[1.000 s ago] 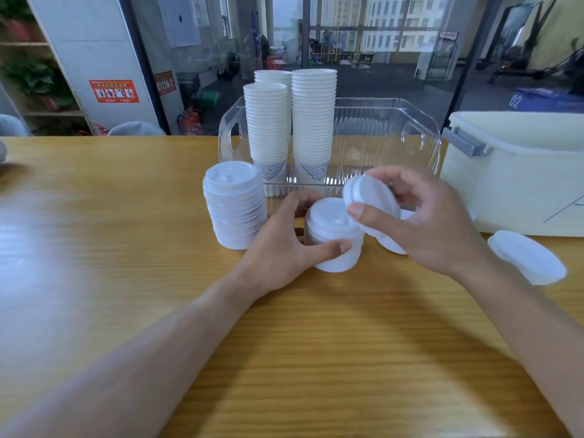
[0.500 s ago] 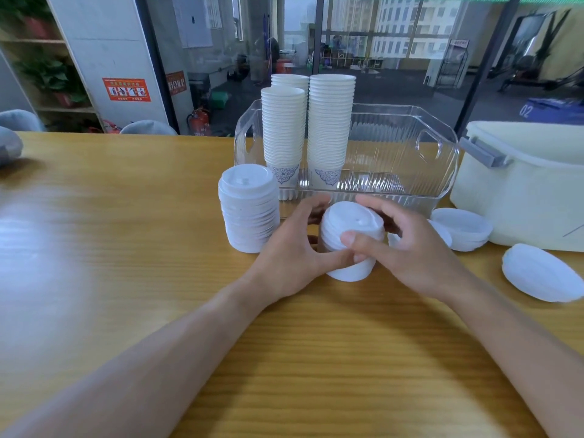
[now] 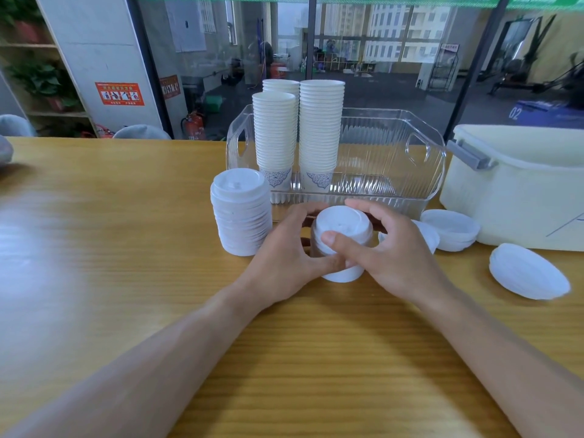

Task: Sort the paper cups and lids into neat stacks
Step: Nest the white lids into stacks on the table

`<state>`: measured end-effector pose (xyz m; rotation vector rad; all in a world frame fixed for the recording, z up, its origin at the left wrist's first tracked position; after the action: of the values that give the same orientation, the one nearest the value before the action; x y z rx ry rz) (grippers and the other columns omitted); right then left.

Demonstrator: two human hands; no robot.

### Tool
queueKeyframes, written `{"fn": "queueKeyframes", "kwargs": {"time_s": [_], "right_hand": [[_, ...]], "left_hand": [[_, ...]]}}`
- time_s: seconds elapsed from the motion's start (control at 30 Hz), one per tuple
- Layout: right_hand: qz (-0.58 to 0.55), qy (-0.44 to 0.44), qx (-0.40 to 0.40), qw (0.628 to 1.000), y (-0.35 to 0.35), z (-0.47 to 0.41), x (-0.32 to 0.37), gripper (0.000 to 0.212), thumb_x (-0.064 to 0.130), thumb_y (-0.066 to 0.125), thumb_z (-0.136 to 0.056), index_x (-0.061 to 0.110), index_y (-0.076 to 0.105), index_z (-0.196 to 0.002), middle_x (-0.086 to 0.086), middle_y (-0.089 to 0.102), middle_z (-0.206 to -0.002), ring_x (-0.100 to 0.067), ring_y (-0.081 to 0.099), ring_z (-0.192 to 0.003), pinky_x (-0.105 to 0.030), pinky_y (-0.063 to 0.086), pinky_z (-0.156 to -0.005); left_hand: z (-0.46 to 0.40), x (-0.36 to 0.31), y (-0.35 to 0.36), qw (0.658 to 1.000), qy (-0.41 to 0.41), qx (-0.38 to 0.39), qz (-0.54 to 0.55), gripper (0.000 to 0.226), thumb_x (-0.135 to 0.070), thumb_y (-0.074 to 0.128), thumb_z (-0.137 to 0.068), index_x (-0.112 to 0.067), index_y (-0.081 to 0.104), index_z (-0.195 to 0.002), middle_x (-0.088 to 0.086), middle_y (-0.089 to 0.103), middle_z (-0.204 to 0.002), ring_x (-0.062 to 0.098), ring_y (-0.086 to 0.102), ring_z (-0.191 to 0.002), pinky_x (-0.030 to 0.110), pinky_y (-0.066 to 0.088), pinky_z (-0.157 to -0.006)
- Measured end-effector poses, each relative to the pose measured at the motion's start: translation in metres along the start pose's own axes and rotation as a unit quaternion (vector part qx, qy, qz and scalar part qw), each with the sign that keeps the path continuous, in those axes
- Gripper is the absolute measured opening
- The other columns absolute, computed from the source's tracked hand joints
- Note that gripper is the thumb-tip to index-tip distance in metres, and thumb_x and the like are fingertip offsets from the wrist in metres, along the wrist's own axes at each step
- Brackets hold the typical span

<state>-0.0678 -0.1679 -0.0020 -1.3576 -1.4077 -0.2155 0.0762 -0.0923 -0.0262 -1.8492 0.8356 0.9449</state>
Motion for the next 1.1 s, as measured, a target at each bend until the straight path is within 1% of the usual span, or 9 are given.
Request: {"fn": "queueKeyframes", "kwargs": {"time_s": [0.13, 0.27, 0.43, 0.5, 0.63, 0.73, 0.87, 1.03, 1.1], "right_hand": [[0.010, 0.007, 0.004, 1.000, -0.001, 0.000, -0.005, 0.082, 0.064, 0.084, -0.067, 0.035, 0.059, -0.139, 0.022, 0.063, -0.129, 0.003, 0.055, -0.123, -0.014, 0.042, -0.097], [0.011, 0.005, 0.025, 1.000, -0.007, 0.002, -0.006, 0.090, 0.079, 0.072, -0.070, 0.034, 0.055, -0.146, 0.025, 0.059, -0.140, 0.009, 0.050, -0.131, -0.018, 0.039, -0.105], [0.013, -0.005, -0.086, 0.996, -0.062, 0.003, -0.017, 0.038, 0.046, 0.071, -0.092, 0.037, 0.065, -0.128, 0.025, 0.069, -0.121, 0.013, 0.055, -0.120, -0.023, 0.041, -0.105], [0.058, 0.006, -0.104, 0.993, -0.080, 0.006, -0.030, 0.031, 0.035, 0.074, -0.091, 0.038, 0.066, -0.121, 0.023, 0.068, -0.121, 0.015, 0.054, -0.115, -0.026, 0.040, -0.108], [0.141, 0.055, -0.052, 0.987, -0.083, 0.012, -0.053, 0.056, 0.047, 0.079, -0.081, 0.034, 0.062, -0.132, 0.018, 0.059, -0.128, -0.004, 0.050, -0.128, -0.029, 0.036, -0.104], [0.218, 0.063, 0.012, 0.974, -0.070, 0.012, -0.059, 0.086, 0.064, 0.078, -0.074, 0.031, 0.049, -0.148, 0.016, 0.055, -0.139, -0.010, 0.039, -0.139, -0.039, 0.035, -0.115], [0.236, 0.065, 0.013, 0.969, -0.070, 0.010, -0.062, 0.084, 0.060, 0.077, -0.079, 0.029, 0.046, -0.150, 0.011, 0.054, -0.146, -0.015, 0.033, -0.144, -0.042, 0.031, -0.119], [0.247, 0.082, 0.024, 0.965, -0.066, 0.008, -0.065, 0.098, 0.082, 0.066, -0.070, 0.034, 0.040, -0.151, 0.013, 0.050, -0.143, -0.018, 0.031, -0.142, -0.042, 0.030, -0.117], [0.261, 0.088, 0.026, 0.961, -0.063, 0.006, -0.065, 0.093, 0.080, 0.062, -0.076, 0.033, 0.037, -0.153, 0.009, 0.049, -0.146, -0.020, 0.028, -0.143, -0.041, 0.025, -0.116]], "left_hand": [[0.000, -0.002, 0.002, 1.000, 0.007, 0.016, 0.008, 0.082, -0.043, 0.091, -0.071, -0.037, 0.049, -0.141, -0.021, 0.063, -0.129, 0.010, 0.067, -0.118, 0.040, 0.058, -0.099], [-0.002, -0.001, 0.003, 1.000, 0.011, 0.024, 0.006, 0.081, -0.042, 0.091, -0.075, -0.034, 0.049, -0.143, -0.022, 0.063, -0.129, 0.010, 0.064, -0.122, 0.040, 0.057, -0.101], [-0.002, 0.002, 0.004, 1.000, 0.005, 0.026, -0.003, 0.083, -0.057, 0.086, -0.072, -0.042, 0.047, -0.143, -0.028, 0.060, -0.131, 0.004, 0.060, -0.125, 0.037, 0.054, -0.105], [-0.003, 0.002, 0.003, 1.000, 0.007, 0.023, -0.003, 0.082, -0.065, 0.080, -0.072, -0.041, 0.046, -0.143, -0.026, 0.060, -0.134, -0.001, 0.055, -0.130, 0.035, 0.052, -0.107], [-0.003, 0.000, 0.003, 1.000, 0.009, 0.020, 0.005, 0.073, -0.064, 0.077, -0.075, -0.042, 0.050, -0.139, -0.024, 0.062, -0.132, -0.003, 0.054, -0.130, 0.036, 0.054, -0.105], [-0.003, 0.000, 0.002, 1.000, 0.012, 0.016, 0.007, 0.072, -0.061, 0.079, -0.074, -0.040, 0.052, -0.138, -0.023, 0.063, -0.131, -0.001, 0.055, -0.130, 0.036, 0.056, -0.103], [-0.002, -0.001, 0.002, 1.000, 0.014, 0.014, 0.004, 0.073, -0.062, 0.079, -0.073, -0.041, 0.052, -0.138, -0.025, 0.063, -0.130, -0.002, 0.054, -0.130, 0.034, 0.056, -0.102], [-0.002, -0.001, 0.002, 1.000, 0.015, 0.012, -0.004, 0.071, -0.063, 0.078, -0.074, -0.041, 0.052, -0.137, -0.024, 0.063, -0.131, 0.000, 0.054, -0.131, 0.037, 0.055, -0.103], [-0.002, -0.001, 0.002, 1.000, 0.015, 0.012, -0.005, 0.071, -0.062, 0.078, -0.075, -0.040, 0.053, -0.137, -0.023, 0.063, -0.132, 0.001, 0.054, -0.131, 0.038, 0.055, -0.103]]}}
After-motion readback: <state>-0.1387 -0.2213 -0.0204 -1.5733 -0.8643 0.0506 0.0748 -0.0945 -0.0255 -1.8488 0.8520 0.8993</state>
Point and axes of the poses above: each hand's wrist, its own z-axis away from the middle knuckle, its own y-axis out of the palm, x = y × z, the point moved 8 cm from there along -z, towards the middle knuckle
